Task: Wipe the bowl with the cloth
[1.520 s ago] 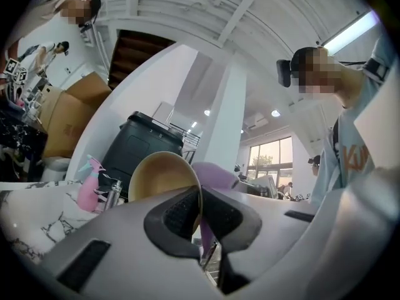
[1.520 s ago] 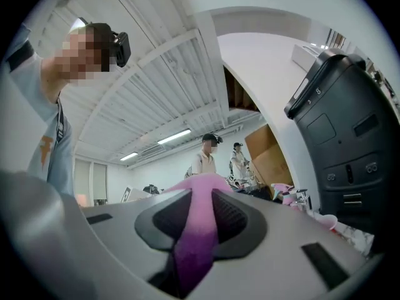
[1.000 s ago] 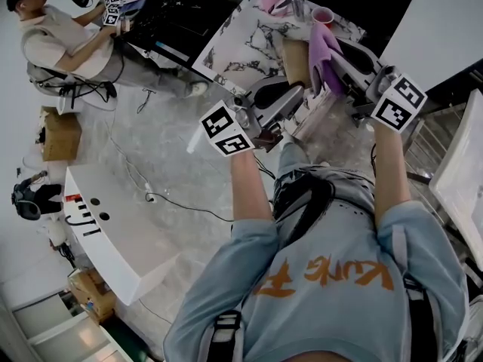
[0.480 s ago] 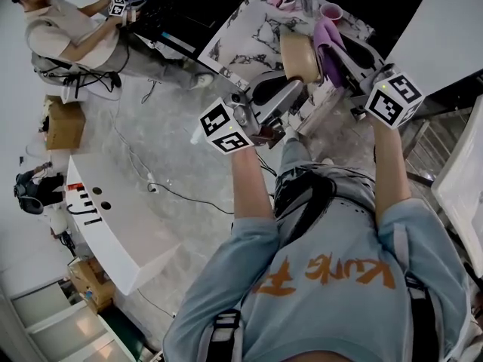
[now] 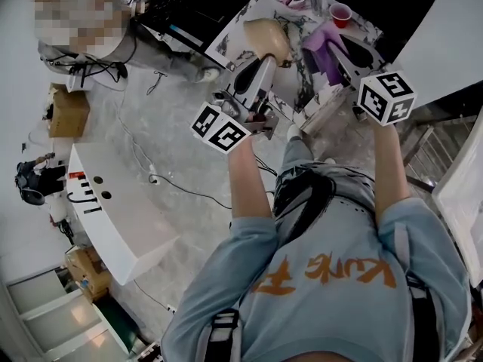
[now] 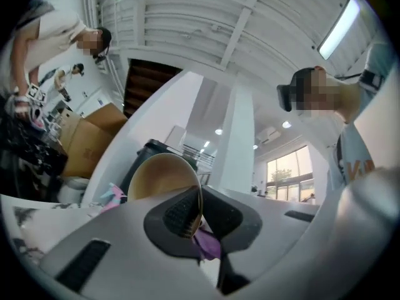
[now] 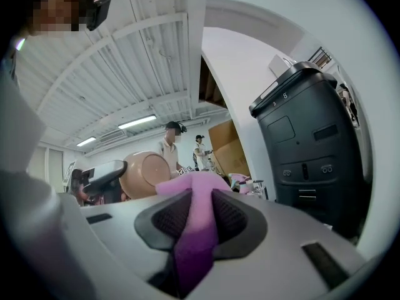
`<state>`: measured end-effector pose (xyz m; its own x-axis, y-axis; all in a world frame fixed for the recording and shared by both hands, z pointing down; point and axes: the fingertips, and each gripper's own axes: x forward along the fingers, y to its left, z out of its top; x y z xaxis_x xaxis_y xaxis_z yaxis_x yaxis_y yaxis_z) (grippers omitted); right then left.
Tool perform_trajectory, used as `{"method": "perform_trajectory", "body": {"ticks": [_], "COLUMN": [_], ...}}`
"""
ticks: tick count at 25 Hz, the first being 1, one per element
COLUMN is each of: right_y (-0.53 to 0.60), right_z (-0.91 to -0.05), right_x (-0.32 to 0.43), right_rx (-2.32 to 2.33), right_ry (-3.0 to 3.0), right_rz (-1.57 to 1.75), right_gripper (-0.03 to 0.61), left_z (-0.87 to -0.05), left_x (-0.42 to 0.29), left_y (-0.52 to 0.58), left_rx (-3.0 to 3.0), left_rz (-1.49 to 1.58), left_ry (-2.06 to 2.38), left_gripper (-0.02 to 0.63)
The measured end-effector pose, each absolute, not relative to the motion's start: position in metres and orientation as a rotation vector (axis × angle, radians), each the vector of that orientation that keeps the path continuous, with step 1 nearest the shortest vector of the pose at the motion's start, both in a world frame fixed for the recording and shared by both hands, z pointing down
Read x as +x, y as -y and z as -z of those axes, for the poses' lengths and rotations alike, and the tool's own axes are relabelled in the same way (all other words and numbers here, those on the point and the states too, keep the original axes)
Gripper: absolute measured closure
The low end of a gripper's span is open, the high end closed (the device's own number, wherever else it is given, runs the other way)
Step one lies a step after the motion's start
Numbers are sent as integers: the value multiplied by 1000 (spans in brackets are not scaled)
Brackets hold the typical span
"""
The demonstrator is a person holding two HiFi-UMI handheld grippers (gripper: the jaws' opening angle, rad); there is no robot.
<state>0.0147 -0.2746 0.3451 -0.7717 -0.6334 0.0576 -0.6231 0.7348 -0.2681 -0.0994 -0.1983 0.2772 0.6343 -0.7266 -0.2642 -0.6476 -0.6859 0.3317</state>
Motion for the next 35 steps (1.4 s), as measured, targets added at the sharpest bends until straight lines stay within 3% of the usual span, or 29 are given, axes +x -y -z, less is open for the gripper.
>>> {"method": "perform_trajectory", "body": {"ticks": [21,27,35], "right_y": [288,289,286], "right_z": [-322,-307,-308], "right_x": [19,20,19], "right_rx": [-1280,-1299,-1346], "right_ry": [-2840,-2818,-2800], "right_rz": [198,130,105], "right_gripper": [466,468,466], "left_z": [-332,-337,-337], "left_x": [-209,-196,-197], "left_y": [211,215,210], "left_rx": [2107,2156,2160], "left_rz": [-8,-158,-118], "left_ry": [2091,2106,2096], "left_gripper": [583,583,583]}}
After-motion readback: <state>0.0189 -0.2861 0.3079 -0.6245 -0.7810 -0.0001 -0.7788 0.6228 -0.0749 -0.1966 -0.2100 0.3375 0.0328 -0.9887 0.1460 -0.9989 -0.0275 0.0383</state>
